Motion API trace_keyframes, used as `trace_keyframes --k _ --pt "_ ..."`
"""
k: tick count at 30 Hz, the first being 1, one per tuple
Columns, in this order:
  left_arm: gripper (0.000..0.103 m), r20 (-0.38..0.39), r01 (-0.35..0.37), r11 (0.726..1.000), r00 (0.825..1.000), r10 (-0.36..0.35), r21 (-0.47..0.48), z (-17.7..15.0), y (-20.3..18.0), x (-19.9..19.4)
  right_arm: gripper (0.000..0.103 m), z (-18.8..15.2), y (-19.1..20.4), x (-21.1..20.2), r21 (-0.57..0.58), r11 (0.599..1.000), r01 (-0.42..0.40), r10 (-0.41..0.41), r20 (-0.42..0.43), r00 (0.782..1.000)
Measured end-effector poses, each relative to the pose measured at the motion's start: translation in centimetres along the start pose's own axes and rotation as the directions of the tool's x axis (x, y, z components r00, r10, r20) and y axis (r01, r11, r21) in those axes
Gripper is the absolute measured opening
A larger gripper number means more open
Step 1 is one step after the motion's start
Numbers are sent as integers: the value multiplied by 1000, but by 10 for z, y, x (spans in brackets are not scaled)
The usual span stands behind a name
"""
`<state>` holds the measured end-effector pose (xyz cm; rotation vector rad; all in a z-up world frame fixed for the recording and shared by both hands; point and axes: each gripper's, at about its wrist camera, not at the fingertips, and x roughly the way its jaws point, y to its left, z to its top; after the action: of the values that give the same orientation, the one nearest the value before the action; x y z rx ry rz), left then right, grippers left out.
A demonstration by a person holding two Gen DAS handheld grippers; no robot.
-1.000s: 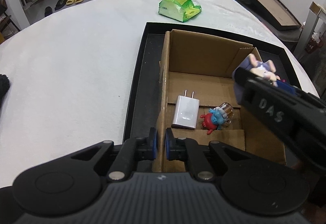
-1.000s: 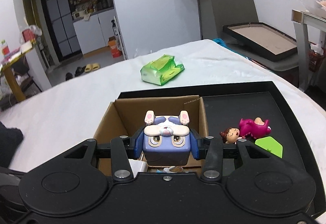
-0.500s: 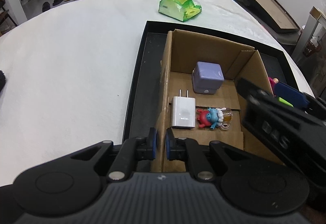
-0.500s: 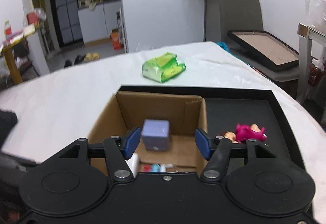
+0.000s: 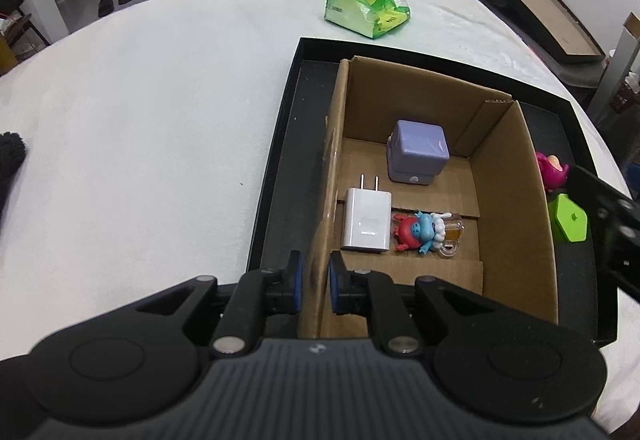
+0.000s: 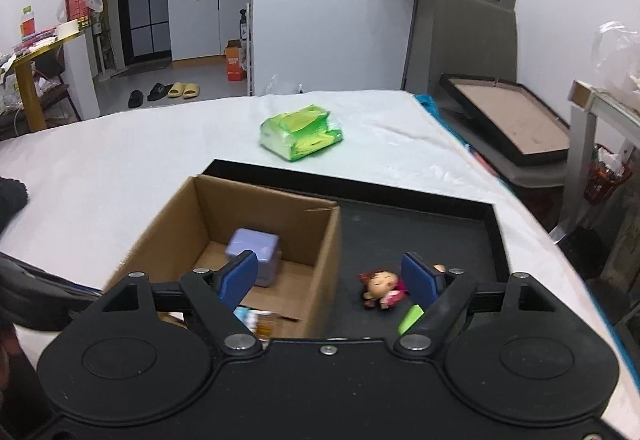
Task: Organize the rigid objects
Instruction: 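Move the right gripper back toward the green hexagonal box, then grasp the green hexagonal box with the right gripper and lift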
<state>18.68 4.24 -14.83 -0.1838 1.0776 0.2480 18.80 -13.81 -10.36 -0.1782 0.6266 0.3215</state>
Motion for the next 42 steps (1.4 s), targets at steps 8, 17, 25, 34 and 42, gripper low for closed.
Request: trace_keyframes --k 8,17,25,34,42 --pt "17 7 -52 999 999 52 11 10 -9 0 80 -22 -33 19 98 992 84 -78 -55 995" --pt "31 -1 -117 993 993 117 22 21 -23 9 80 -33 -69 42 227 968 108 -74 -151 986" --pt "51 -6 -196 979 980 197 52 33 -35 22 82 -38 -79 64 282 950 133 -77 -201 977" --pt "52 -15 -239 969 971 241 60 36 -38 26 89 -45 -95 83 321 939 120 -38 -253 967" --pt "52 -16 -258 963 966 260 79 31 -46 25 53 -54 -97 87 327 942 79 17 -281 959"
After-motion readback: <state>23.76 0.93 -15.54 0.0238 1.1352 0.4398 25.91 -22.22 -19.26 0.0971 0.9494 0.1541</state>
